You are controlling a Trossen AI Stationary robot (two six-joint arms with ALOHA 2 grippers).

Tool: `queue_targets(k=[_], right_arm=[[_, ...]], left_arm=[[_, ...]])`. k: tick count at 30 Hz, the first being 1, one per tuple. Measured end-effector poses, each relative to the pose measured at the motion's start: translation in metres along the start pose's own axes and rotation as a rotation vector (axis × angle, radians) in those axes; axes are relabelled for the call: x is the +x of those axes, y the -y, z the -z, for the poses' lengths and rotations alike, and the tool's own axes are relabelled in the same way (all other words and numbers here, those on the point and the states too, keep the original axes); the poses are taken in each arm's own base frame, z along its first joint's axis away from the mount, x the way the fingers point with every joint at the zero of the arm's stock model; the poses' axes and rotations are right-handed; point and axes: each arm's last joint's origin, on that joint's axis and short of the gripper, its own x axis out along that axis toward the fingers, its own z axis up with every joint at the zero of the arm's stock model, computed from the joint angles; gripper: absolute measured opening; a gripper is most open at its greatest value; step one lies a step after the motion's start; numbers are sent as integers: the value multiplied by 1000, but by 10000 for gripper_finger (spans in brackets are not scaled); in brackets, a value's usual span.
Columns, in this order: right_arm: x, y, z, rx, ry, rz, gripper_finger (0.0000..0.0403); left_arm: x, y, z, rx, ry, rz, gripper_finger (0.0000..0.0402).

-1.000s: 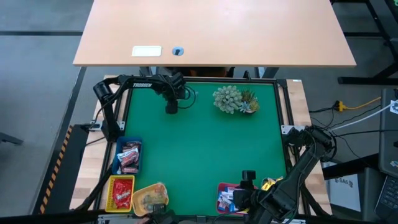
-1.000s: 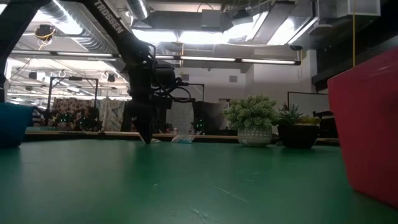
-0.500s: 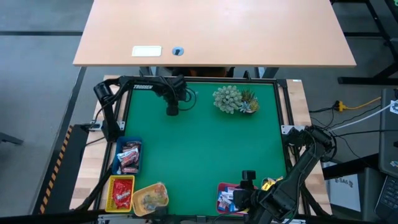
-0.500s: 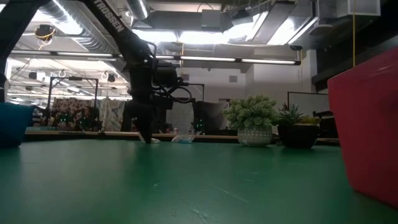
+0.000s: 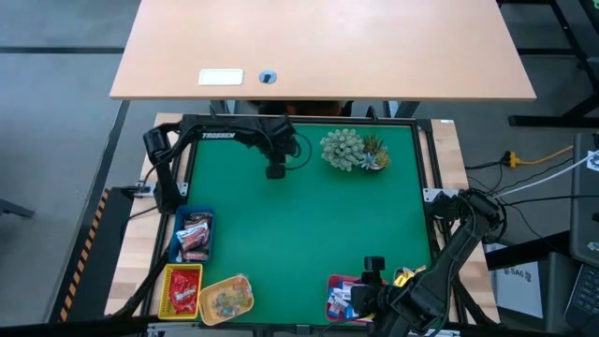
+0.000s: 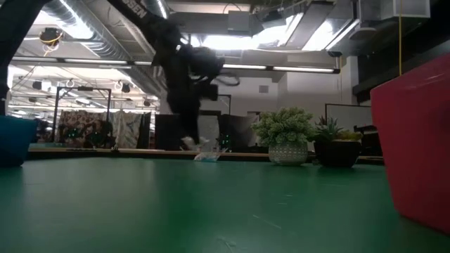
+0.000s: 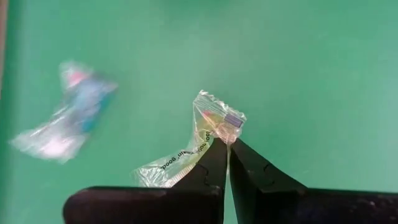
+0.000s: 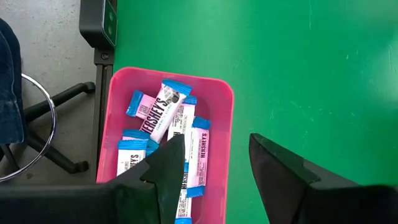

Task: Sort candy
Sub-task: Put the transparent candy into the orange bin

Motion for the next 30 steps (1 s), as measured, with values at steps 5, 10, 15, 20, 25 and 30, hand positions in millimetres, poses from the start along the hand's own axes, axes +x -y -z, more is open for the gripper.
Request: queue_targets(k=[5,10,15,20,25,30], right_arm=[[0,0,0,-1,0,-1,179],[0,-1,1,-1,-26,-27,179],[0,-2,2,-2,-37,-38,179],[0,-1,2,-7,-38,-38,179],[0,-1,2,-40,-37,-38,179],[0,-1,1,-55,-36,-38,179]], left_arm=[[-15,27,-22,-59,54,180,0],[-32,74,-36,-76,-11,408,0],[-42,141,-39,-50,-114,561,0],[-51,220,-29,57,-191,632,0],[-65,289,-5,239,-241,681,0],[-79,339,23,260,-302,646,0]])
